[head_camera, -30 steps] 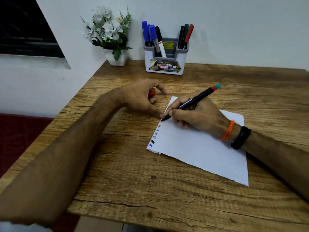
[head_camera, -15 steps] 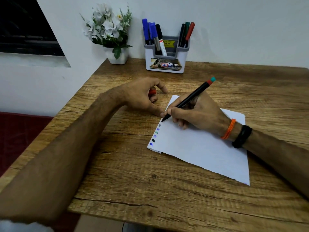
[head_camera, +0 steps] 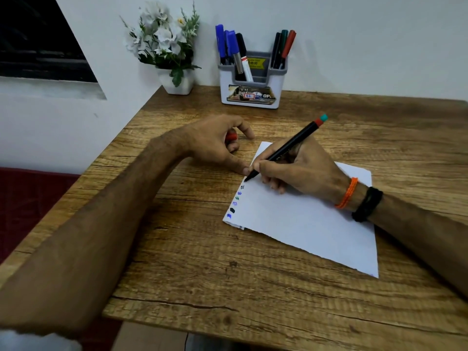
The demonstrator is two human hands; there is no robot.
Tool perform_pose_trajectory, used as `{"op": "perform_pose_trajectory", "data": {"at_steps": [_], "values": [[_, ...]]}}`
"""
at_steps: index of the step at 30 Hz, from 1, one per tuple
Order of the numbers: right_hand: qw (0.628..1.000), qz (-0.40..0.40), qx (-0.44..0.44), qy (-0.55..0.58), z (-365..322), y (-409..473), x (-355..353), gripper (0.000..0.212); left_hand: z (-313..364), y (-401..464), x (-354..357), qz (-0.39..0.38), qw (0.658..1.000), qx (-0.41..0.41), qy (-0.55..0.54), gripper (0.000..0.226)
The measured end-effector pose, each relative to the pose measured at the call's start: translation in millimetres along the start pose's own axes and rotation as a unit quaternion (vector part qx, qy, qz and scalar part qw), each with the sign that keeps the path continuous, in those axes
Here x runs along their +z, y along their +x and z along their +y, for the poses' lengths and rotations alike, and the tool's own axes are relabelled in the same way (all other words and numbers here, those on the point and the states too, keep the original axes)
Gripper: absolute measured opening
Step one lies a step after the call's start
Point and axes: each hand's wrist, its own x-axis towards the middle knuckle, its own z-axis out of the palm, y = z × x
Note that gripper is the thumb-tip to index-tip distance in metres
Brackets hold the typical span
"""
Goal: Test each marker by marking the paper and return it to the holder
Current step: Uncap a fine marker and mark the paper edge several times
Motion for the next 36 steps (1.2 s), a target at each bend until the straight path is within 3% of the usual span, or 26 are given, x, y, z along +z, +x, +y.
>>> {"op": "perform_pose_trajectory", "data": {"at_steps": [29,36], "values": [[1.0,0.016,0.0,0.014,2.0,0.8,-0.2,0.009,1.2,-1.0,0.5,0.002,1.0,-0.007,-0.004,0.073],[1.0,0.021,0.001,0.017,1.4,0.3,-0.2,0.009,0.2,-0.4,0.9,0.002,1.0,-0.003,-0.001,0.08]]}}
